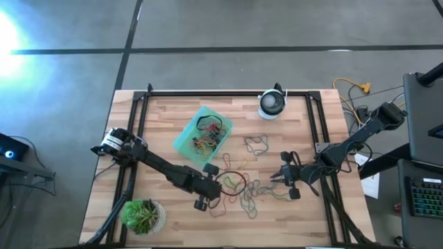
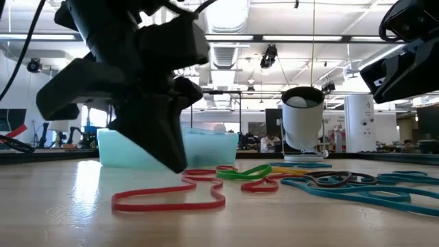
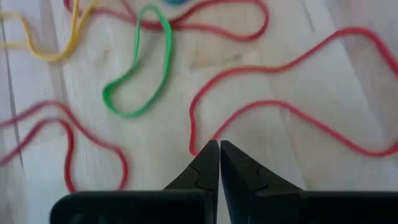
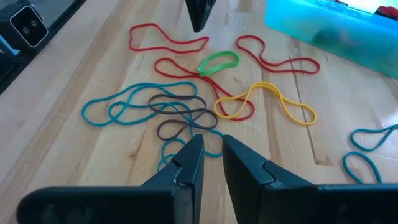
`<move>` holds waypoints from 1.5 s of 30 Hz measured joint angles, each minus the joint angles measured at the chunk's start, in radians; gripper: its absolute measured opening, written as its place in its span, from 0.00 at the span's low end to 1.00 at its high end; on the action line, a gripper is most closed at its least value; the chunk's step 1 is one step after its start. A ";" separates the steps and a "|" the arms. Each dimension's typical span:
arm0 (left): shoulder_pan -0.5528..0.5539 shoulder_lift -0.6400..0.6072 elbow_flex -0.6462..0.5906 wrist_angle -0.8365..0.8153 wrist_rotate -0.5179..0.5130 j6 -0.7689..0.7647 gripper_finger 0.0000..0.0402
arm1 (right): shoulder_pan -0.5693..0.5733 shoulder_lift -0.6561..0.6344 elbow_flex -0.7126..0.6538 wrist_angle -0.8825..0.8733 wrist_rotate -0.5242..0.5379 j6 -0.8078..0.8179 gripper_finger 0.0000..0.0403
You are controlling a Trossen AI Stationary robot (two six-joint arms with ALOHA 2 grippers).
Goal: Pick and place rubber bands into bin
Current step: Put the red rubber band into the green bin
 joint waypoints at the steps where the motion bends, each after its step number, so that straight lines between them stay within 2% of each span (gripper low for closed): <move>1: 0.000 0.000 0.000 0.018 0.002 0.018 0.00 | 0.000 0.000 0.000 0.000 0.000 0.002 0.13; 8: 0.018 0.000 0.000 0.172 0.090 0.119 0.03 | 0.000 0.000 0.000 0.000 0.000 0.007 0.13; 17: 0.064 0.053 0.014 0.207 0.107 0.138 0.24 | 0.000 0.000 0.000 -0.001 0.000 0.007 0.13; 21: 0.071 0.065 0.014 0.207 0.110 0.138 0.29 | 0.000 0.000 -0.001 -0.002 0.000 0.011 0.13; 35: 0.113 0.103 0.011 0.210 0.212 0.078 0.30 | 0.000 0.000 -0.005 -0.002 0.000 0.018 0.13; 40: 0.142 0.133 0.015 0.212 0.305 0.046 0.30 | 0.000 0.000 -0.005 -0.003 0.000 0.018 0.13; 45: 0.150 0.133 0.011 0.205 0.337 0.006 0.29 | 0.000 0.000 -0.005 -0.003 0.000 0.018 0.13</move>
